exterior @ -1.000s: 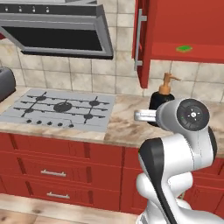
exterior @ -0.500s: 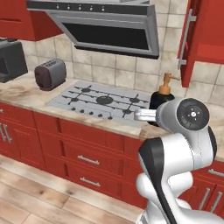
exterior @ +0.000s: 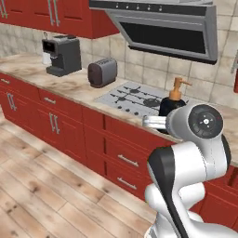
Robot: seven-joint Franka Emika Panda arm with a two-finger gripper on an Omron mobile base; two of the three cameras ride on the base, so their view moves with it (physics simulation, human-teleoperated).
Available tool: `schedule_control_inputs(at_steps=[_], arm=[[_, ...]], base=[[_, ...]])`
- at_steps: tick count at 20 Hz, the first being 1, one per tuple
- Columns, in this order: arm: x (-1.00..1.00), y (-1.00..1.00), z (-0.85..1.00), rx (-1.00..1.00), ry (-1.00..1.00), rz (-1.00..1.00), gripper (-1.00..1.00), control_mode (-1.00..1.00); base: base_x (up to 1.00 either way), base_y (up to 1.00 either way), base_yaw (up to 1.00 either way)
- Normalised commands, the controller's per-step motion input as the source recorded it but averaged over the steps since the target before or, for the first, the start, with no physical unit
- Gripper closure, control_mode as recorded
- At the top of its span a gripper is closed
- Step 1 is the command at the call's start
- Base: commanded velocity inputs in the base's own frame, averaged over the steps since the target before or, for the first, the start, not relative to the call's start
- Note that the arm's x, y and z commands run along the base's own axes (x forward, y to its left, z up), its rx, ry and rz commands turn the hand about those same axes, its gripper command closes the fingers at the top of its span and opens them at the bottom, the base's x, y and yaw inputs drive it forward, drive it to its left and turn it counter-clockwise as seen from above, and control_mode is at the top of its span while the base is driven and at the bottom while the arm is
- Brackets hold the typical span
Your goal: Locate and retrieve the sponge and soap dispenser from the cabinet. Place them next to the sink.
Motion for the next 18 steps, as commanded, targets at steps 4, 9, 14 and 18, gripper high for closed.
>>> schedule_control_inputs(at_steps=[4,9,14,18], arm=[[0.00,0.00,0.00,0.00,0.00,0.00,1.00,1.00],[0.00,0.00,0.00,0.00,0.00,0.00,1.00,1.00],[0.00,0.00,0.00,0.00,0.00,0.00,1.00,1.00],[0.00,0.00,0.00,0.00,0.00,0.00,1.00,1.00]], base=[[-0.10,0.56,0.40],[-0.08,0.52,0.42],[-0.07,0.52,0.41],[0.00,0.53,0.39]])
